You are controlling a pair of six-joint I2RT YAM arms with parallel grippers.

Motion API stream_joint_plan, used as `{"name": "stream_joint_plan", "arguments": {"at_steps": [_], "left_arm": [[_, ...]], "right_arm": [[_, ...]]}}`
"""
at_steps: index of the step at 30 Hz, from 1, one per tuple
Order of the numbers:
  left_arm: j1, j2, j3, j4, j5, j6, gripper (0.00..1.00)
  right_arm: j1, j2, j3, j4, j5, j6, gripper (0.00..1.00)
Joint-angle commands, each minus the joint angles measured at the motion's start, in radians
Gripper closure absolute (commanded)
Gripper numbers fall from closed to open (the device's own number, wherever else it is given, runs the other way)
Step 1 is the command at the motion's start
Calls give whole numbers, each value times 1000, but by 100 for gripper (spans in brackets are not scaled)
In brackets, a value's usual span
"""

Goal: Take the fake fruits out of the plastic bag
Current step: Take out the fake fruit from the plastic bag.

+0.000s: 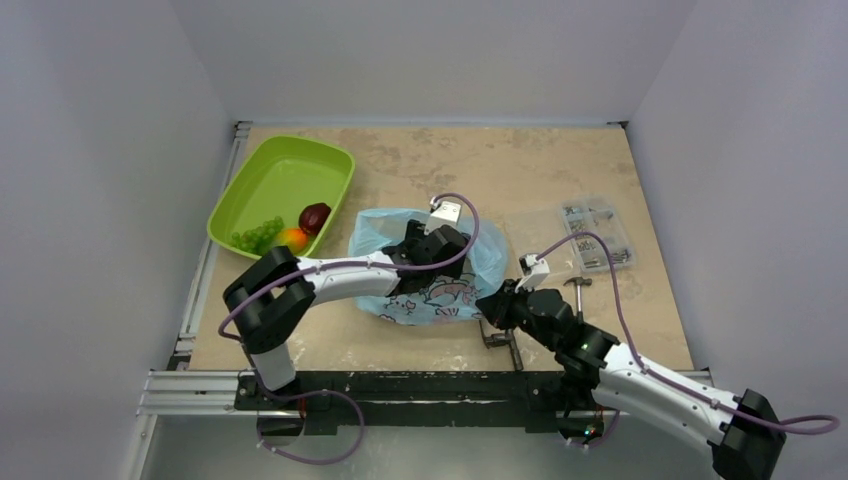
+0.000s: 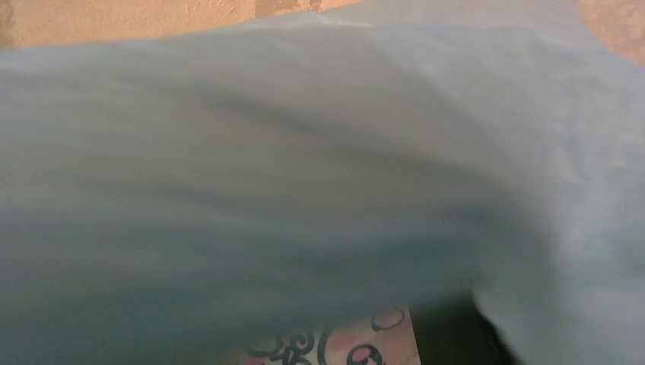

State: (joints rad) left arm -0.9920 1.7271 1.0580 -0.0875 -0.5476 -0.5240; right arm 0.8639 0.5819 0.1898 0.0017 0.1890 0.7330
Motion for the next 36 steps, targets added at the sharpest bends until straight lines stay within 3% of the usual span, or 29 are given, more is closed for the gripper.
{"name": "stream_joint_plan", "arguments": {"at_steps": [1, 5, 10, 17, 25, 30, 36], "left_arm": [[32, 87, 87, 54, -14, -16, 15], [43, 157, 133, 25, -3, -11, 18], [77, 187, 135, -9, 73, -41, 32], [91, 137, 106, -43, 175, -33, 69], [92, -31, -2, -30, 306, -15, 93], [91, -163, -89, -10, 402, -15, 100], [91, -314, -156, -35, 440, -25, 100]], "right_arm": [[6, 7, 7, 24, -5, -4, 89], [6, -10, 3, 23, -4, -4, 89], [6, -6, 3, 24, -6, -6, 89], [6, -3, 4, 26, -6, -6, 89], [6, 6, 5, 30, -6, -7, 89], [6, 3, 5, 26, -3, -6, 89], [6, -1, 3, 27, -3, -4, 89]]}}
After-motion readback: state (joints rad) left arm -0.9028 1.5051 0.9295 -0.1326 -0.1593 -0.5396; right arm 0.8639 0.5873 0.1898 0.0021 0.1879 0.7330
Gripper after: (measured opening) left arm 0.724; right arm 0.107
